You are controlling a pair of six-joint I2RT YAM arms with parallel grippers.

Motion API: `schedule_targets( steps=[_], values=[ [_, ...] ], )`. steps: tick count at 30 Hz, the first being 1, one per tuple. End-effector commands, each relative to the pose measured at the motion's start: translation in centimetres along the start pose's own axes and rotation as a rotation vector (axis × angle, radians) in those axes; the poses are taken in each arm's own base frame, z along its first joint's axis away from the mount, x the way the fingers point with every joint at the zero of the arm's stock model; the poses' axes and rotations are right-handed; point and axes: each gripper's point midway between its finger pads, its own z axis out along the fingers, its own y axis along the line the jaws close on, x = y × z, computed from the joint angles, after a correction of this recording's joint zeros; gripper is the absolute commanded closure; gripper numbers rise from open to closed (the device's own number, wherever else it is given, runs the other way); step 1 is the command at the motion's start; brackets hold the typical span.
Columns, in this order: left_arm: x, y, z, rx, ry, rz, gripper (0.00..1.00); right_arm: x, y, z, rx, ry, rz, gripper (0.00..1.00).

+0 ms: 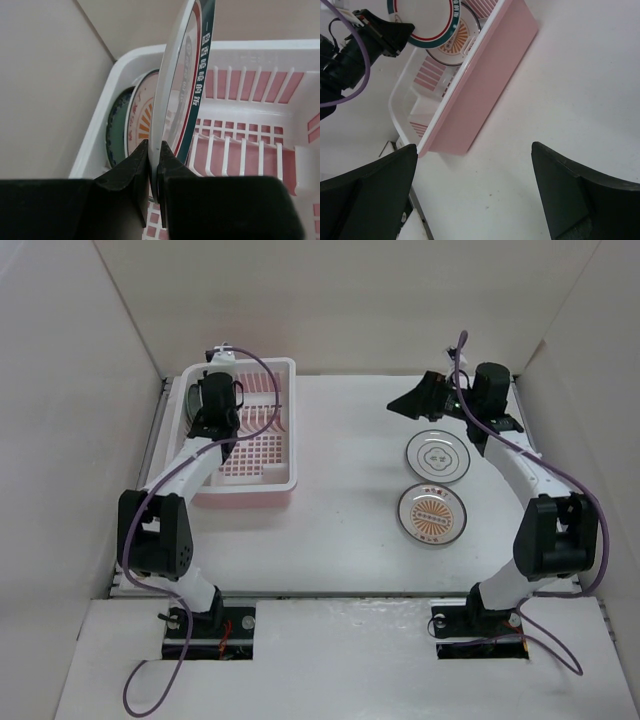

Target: Load the plates into the dish rack

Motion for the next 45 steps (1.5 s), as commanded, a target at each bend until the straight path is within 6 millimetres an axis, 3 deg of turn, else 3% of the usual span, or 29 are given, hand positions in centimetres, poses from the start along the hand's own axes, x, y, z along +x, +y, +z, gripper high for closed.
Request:
schedule_targets(
  steps=[1,13,23,33,40,41,45],
  values=[
    [-3.0,-0.2,0.4,0.013,-0.085,-0.122,1.00,-0.3,0.6,0.5,-0.016,-0.003,-0.046,0.00],
    [1.7,-1.2,1.9,0.037,0.018,-0.126,1.00,-0.1,0.6,0.5,-0.013,0.002,-0.049,0.00],
    [3.0,-1.0,2.2,0.012,0.044,-0.114,1.00,-0.7,1.1,0.3,-0.019,-0.008,-0.062,0.00],
    [5.6,-1.4,2.0,0.015,0.141,-0.095,1.00,-0.5,1.0,0.3,-0.016,-0.003,-0.056,0.00],
    [5.8,-1.7,1.6,0.035,0.157,-0.112,1.00,-0.9,1.6,0.0,-0.022,-0.014,-0.079,0.00],
    [6.9,-1.8,1.6,0.035,0.192,-0.105,1.00,-0.6,1.4,0.0,-0.019,-0.009,-0.072,0.00],
    [7.5,-2.1,1.8,0.033,0.235,-0.106,1.00,-0.6,1.4,0.0,-0.019,-0.008,-0.072,0.00]
  ],
)
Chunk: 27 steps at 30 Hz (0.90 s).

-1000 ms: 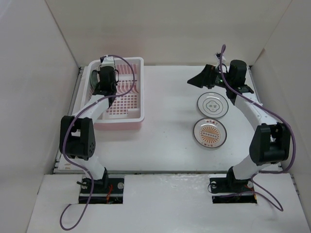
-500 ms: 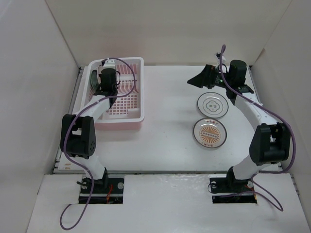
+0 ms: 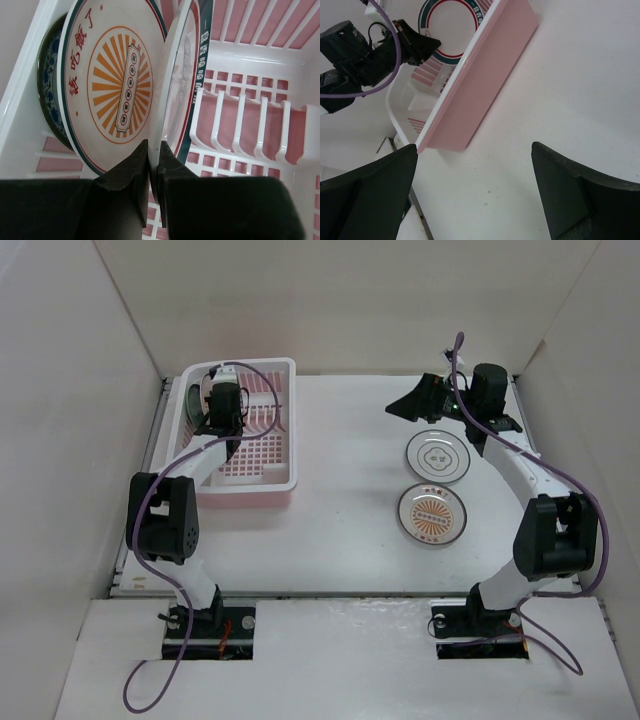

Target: Load the plates into the dish rack

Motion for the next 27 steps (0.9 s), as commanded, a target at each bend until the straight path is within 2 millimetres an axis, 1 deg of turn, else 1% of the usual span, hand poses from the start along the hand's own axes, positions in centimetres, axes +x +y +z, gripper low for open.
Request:
schedule_targets(
  steps=[1,5,6,7,8,10,11,13,14,15,16,17,18,19,20,21,22,23,25,26,27],
  values=[
    [-1.1,0.2,-0.1,-0.009,0.004,-0.034,1.00,-1.3,1.5,-0.3,-0.022,-0.032,-0.066,0.00],
    [-0.9,0.2,-0.1,-0.010,0.014,-0.039,0.99,-1.2,1.7,-0.3,-0.032,-0.027,-0.066,0.00],
    [-0.9,0.2,-0.1,-0.010,0.014,-0.039,0.89,-1.2,1.7,-0.3,-0.032,-0.027,-0.066,0.00],
    [-0.7,0.2,-0.1,-0.011,0.022,-0.036,0.81,-1.2,1.7,-0.3,-0.032,-0.027,-0.066,0.00],
    [-1.0,0.3,-0.4,-0.010,0.014,-0.039,0.76,-1.0,2.0,-0.1,-0.039,-0.021,-0.068,0.00],
    [-1.0,0.3,-0.4,-0.010,0.014,-0.039,0.68,-1.0,2.0,-0.1,-0.039,-0.021,-0.068,0.00],
    [-1.5,0.2,-0.7,-0.016,0.002,-0.031,0.63,-1.0,2.0,-0.1,-0.039,-0.021,-0.068,0.00],
    [-1.5,0.0,-0.9,-0.017,0.000,-0.027,0.62,-1.0,2.0,-0.1,-0.039,-0.021,-0.068,0.00],
    [-2.0,0.1,-1.2,-0.016,-0.011,-0.020,0.62,-0.9,1.9,-0.1,-0.036,-0.016,-0.070,0.00],
    [-2.0,-0.5,-1.4,-0.005,-0.012,-0.015,0.61,-0.9,1.9,-0.1,-0.036,-0.016,-0.070,0.00],
    [-2.4,-0.4,-1.6,-0.004,-0.022,-0.019,0.61,-0.9,1.9,-0.1,-0.036,-0.016,-0.070,0.00],
    [-2.2,-0.3,-1.7,-0.005,-0.014,-0.006,0.58,-0.7,2.2,0.1,-0.043,-0.011,-0.071,0.00],
    [-3.3,-0.6,-2.2,0.006,-0.038,-0.014,0.56,-0.8,2.0,0.2,-0.043,-0.011,-0.071,0.00],
    [-4.0,-0.5,-2.6,0.007,-0.048,-0.018,0.53,-0.8,2.0,0.2,-0.043,-0.011,-0.080,0.00],
    [-3.9,-0.9,-2.7,0.031,-0.046,-0.018,0.53,-0.8,2.0,0.2,-0.043,-0.011,-0.080,0.00],
    [-4.3,-0.7,-3.1,0.032,-0.050,-0.020,0.50,-0.7,1.9,0.2,-0.040,-0.006,-0.074,0.00],
    [-5.2,-0.8,-3.5,0.043,-0.070,-0.029,0.48,-0.7,1.9,0.2,-0.040,-0.005,-0.074,0.00],
    [-5.2,-1.2,-3.7,0.045,-0.072,-0.025,0.48,-0.5,1.6,0.4,-0.037,0.000,-0.067,0.00],
    [-6.5,-1.1,-4.7,0.040,-0.099,-0.033,0.48,-0.7,1.6,0.4,-0.029,-0.004,-0.076,0.00],
    [-7.0,-1.3,-5.0,0.034,-0.109,-0.034,0.47,-0.6,1.5,0.4,-0.026,0.002,-0.068,0.00],
    [-7.3,-0.7,-5.4,0.012,-0.115,-0.029,0.45,-0.4,1.0,0.5,-0.015,0.003,-0.073,0.00]
  ],
)
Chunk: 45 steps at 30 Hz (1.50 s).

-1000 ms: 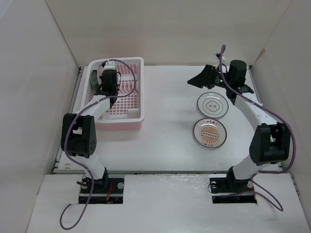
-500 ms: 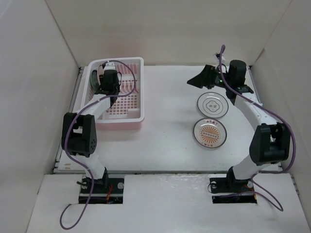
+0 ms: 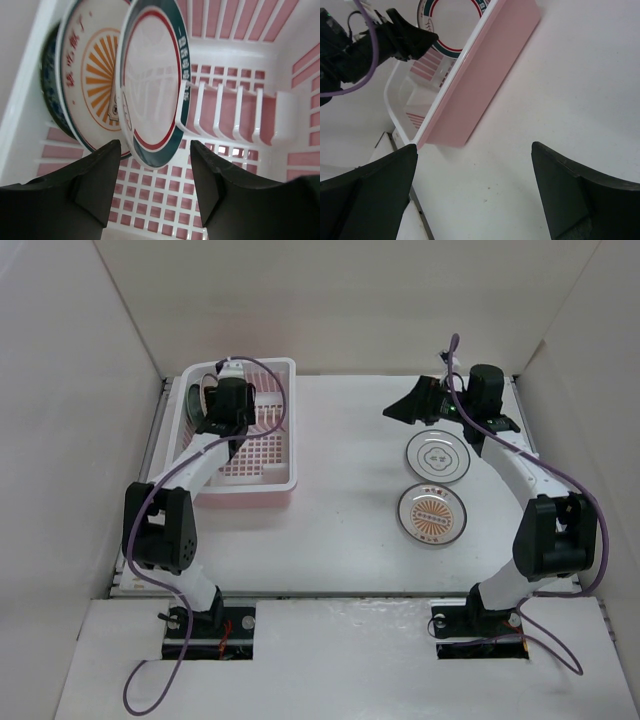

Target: Load the plates into the dish rack

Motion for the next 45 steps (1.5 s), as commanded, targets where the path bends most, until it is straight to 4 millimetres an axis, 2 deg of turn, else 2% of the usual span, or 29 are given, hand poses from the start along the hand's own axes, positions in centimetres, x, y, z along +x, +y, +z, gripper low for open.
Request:
schedule_targets(
  steps=[1,2,3,4,5,6,8,9,10,11,12,13,15,18,19,21,22,23,25,27,29,30,33,37,40,45],
  values=[
    [-6.7,1.3,-3.5,-0.035,-0.154,-0.054,0.44,-1.0,0.7,0.2,-0.008,-0.013,-0.054,0.00],
    [-7.3,1.1,-3.8,-0.034,-0.168,-0.057,0.43,-1.1,0.8,0.2,-0.007,-0.013,-0.062,0.00],
    [-8.4,1.6,-4.7,-0.041,-0.191,-0.070,0.39,-1.3,0.5,0.2,0.005,-0.018,-0.073,0.00],
    [-8.4,1.3,-4.9,-0.045,-0.193,-0.068,0.39,-1.5,0.4,0.2,0.019,-0.021,-0.068,0.00],
    [-9.3,1.3,-5.9,-0.042,-0.213,-0.075,0.35,-1.7,0.3,0.1,0.030,-0.023,-0.078,0.00],
    [-9.7,1.5,-6.3,-0.041,-0.224,-0.081,0.33,-1.2,-0.2,0.0,0.057,-0.009,-0.070,0.00],
    [-11.1,1.1,-8.1,-0.025,-0.261,-0.094,0.25,-1.9,-3.5,-0.9,0.219,-0.042,-0.060,0.00],
    [-11.6,0.3,-9.1,-0.007,-0.272,-0.091,0.02,-2.2,-4.3,-1.8,0.311,-0.055,-0.057,0.00],
    [-12.3,-0.5,-10.0,0.032,-0.285,-0.091,0.00,-2.5,-6.2,-3.0,0.424,-0.084,-0.044,0.00],
    [-12.7,-1.2,-11.0,0.074,-0.297,-0.090,0.00,-3.6,-9.2,-5.2,0.619,-0.161,-0.027,0.00],
    [-13.0,-2.5,-12.0,0.123,-0.303,-0.081,0.00,-3.1,-10.5,-6.2,0.702,-0.179,-0.010,0.00],
    [-13.5,-3.2,-12.5,0.155,-0.310,-0.090,0.00,-3.8,-10.9,-7.9,0.768,-0.236,0.014,0.00],
    [-14.1,-4.6,-13.8,0.262,-0.301,-0.098,0.00,-4.0,-13.3,-11.4,0.893,-0.306,0.072,0.00],
    [-14.8,-6.9,-15.3,0.416,-0.313,-0.113,0.00,-2.1,-15.9,-14.1,0.923,-0.326,0.145,0.00],
    [-15.4,-7.3,-16.0,0.452,-0.332,-0.115,0.00,-0.9,-16.6,-14.3,0.925,-0.314,0.172,0.02],
    [-14.5,-8.7,-16.2,0.529,-0.319,-0.112,0.00,-0.1,-17.4,-14.4,0.914,-0.318,0.205,0.05],
    [-14.5,-9.0,-16.3,0.548,-0.314,-0.121,0.00,0.0,-18.1,-15.3,0.914,-0.337,0.230,0.07],
    [-14.4,-9.3,-16.5,0.565,-0.312,-0.118,0.00,1.3,-19.3,-15.5,0.897,-0.350,0.270,0.09],
    [-14.0,-10.1,-16.4,0.601,-0.294,-0.115,0.00,2.4,-20.4,-16.4,0.852,-0.359,0.322,0.09],
    [-14.2,-10.0,-16.6,0.601,-0.294,-0.115,0.00,3.3,-21.1,-15.6,0.827,-0.332,0.339,0.09],
    [-14.2,-10.0,-16.6,0.601,-0.294,-0.115,0.00,4.0,-20.9,-14.6,0.769,-0.298,0.353,0.09],
    [-14.2,-10.0,-16.6,0.601,-0.294,-0.115,0.00,4.8,-21.7,-14.4,0.776,-0.280,0.374,0.09],
    [-14.1,-10.3,-16.8,0.622,-0.292,-0.111,0.00,5.4,-23.0,-14.8,0.796,-0.276,0.415,0.09],
    [-14.4,-10.3,-17.2,0.632,-0.300,-0.112,0.00,7.5,-25.6,-14.6,0.776,-0.244,0.531,0.07],
    [-14.1,-10.2,-17.2,0.631,-0.290,-0.109,0.00,8.9,-26.3,-14.3,0.758,-0.219,0.584,0.06],
    [-14.1,-10.4,-17.3,0.641,-0.289,-0.107,0.00,9.3,-27.0,-14.6,0.790,-0.220,0.590,0.08]
  ],
)
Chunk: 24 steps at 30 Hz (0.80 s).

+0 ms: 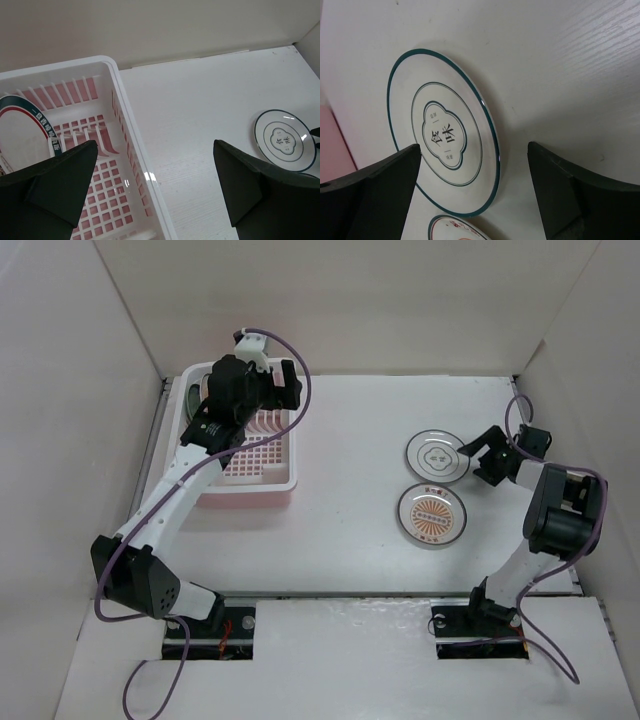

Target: Load the plates into the dish rack

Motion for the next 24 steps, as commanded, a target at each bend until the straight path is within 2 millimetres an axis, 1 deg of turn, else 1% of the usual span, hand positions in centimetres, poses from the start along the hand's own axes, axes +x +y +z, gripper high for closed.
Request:
schedule_targets(
  steps=[1,2,3,4,5,6,7,9,11,12,13,14,16,18,19,22,23,24],
  values=[
    [-2.2,-0.7,-0.8,0.033,-0.060,-0.008,0.00,-0.7,0.7,0.6,-0.033,-0.003,-0.006,0.10],
    [-2.2,-0.7,-0.8,0.033,-0.060,-0.008,0.00,-0.6,0.9,0.5,-0.043,0.004,-0.006,0.16],
    [-2.2,-0.7,-0.8,0.033,-0.060,-0.008,0.00,-0.4,0.4,1.1,-0.035,0.016,0.002,0.19],
    [-2.2,-0.8,-0.8,0.042,-0.059,-0.007,0.00,-0.3,0.6,1.0,-0.044,0.023,0.002,0.21],
    [-2.2,-0.9,-0.8,0.042,-0.059,-0.007,0.00,0.1,0.1,1.4,-0.035,0.035,0.009,0.22],
    [-2.2,-0.9,-0.8,0.042,-0.059,-0.007,0.00,0.5,-0.3,1.7,-0.027,0.047,0.017,0.28],
    [-2.2,-0.9,-0.8,0.042,-0.059,-0.007,0.00,0.6,-0.2,1.7,-0.036,0.053,0.017,0.31],
    [-2.2,-0.9,-0.8,0.042,-0.059,-0.007,0.00,1.2,-0.7,2.1,-0.032,0.075,0.028,0.34],
    [-2.2,-0.9,-0.8,0.042,-0.059,-0.007,0.00,1.3,-0.7,2.4,-0.036,0.085,0.031,0.34],
    [-2.2,-0.9,-0.8,0.042,-0.059,-0.007,0.00,1.7,-0.9,2.6,-0.042,0.103,0.038,0.36],
    [-2.2,-0.9,-0.8,0.042,-0.059,-0.007,0.00,2.0,-1.1,2.8,-0.038,0.110,0.043,0.40],
    [-2.2,-0.9,-0.8,0.042,-0.059,-0.007,0.00,1.7,-0.7,2.8,-0.051,0.109,0.039,0.42],
    [-2.2,-0.9,-0.8,0.042,-0.059,-0.007,0.00,1.7,-0.7,2.8,-0.051,0.109,0.039,0.47],
    [-1.9,-0.8,-0.5,0.041,-0.050,-0.007,0.00,1.8,-0.6,2.7,-0.059,0.114,0.039,0.55],
    [-1.9,-0.8,-0.5,0.041,-0.049,-0.007,0.00,1.8,-0.6,2.7,-0.059,0.114,0.039,0.56],
    [-1.9,-0.8,-0.5,0.041,-0.049,-0.007,0.00,2.1,-0.7,2.9,-0.064,0.128,0.044,0.70],
    [-1.9,-0.8,-0.5,0.041,-0.049,-0.007,0.00,1.8,-0.4,2.9,-0.069,0.121,0.040,0.79],
    [-1.9,-0.8,-0.5,0.041,-0.049,-0.007,0.00,1.9,-0.5,2.8,-0.065,0.128,0.044,0.85]
  ],
)
